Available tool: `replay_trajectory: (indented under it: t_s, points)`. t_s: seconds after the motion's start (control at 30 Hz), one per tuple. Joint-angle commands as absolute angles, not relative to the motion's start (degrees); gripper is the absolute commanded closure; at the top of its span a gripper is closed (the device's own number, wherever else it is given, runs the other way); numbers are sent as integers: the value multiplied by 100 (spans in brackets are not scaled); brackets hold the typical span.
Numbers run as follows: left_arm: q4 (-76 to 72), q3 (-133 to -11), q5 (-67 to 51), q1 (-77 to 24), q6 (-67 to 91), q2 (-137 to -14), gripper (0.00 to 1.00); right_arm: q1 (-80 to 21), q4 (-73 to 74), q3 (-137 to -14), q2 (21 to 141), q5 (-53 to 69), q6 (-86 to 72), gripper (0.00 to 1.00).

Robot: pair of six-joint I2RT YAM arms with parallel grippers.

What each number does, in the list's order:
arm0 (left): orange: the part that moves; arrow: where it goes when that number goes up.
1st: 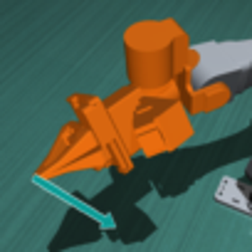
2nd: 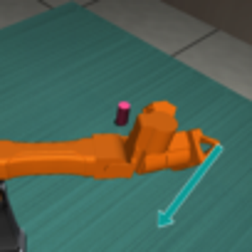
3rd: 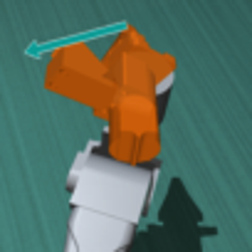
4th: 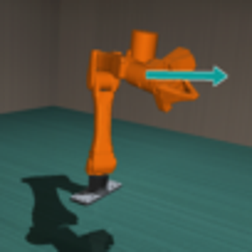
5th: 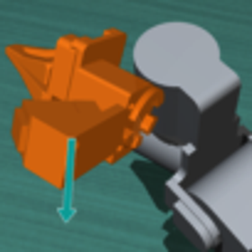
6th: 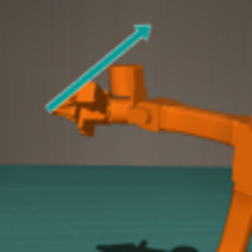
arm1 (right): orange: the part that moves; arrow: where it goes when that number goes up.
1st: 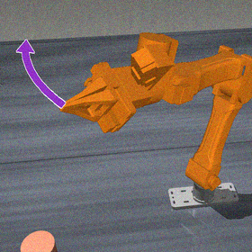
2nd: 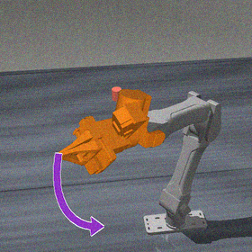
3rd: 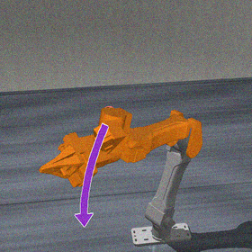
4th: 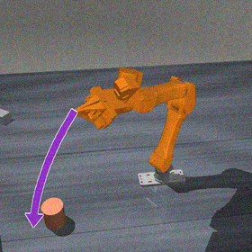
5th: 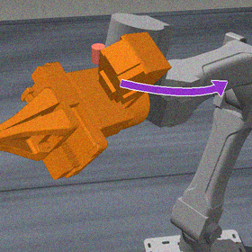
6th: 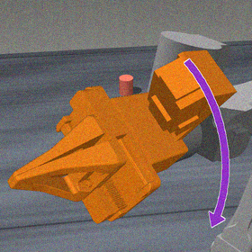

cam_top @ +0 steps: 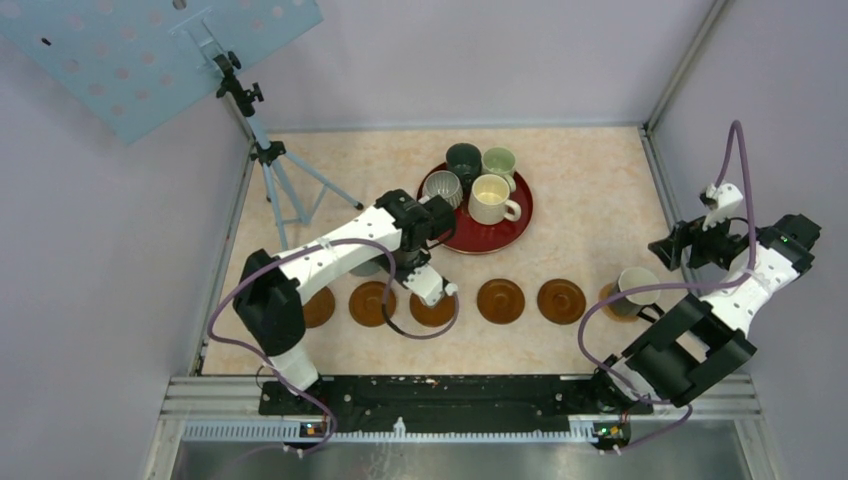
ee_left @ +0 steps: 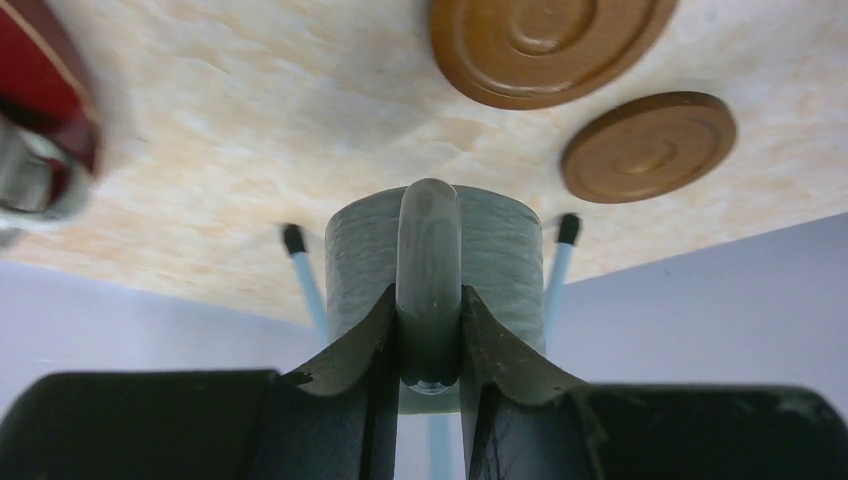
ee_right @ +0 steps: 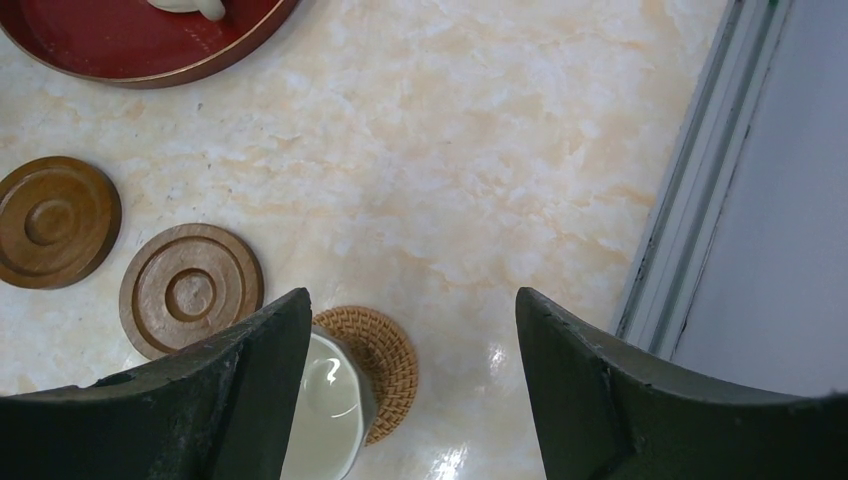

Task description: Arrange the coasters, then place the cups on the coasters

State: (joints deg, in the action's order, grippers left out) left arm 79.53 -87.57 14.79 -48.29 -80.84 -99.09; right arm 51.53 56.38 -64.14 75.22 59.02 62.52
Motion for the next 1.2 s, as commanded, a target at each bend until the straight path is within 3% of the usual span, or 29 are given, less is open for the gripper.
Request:
replay_trajectory:
  t_s: [0.0, 0.37, 1.17]
  points:
    - [8110, -8280, 2046, -4590, -7463, -9297, 100, 5133, 5477, -6515, 7571, 6242, 6224, 26]
    - [8104, -6967, 2364, -3865, -6472, -8613, 100, 5133, 5508, -6566, 7633, 6205, 6246, 26]
    - [7877, -6287, 2683, -3373, -5661, -9121, 100, 5131, 5600, -6611, 7707, 6036, 6392, 26]
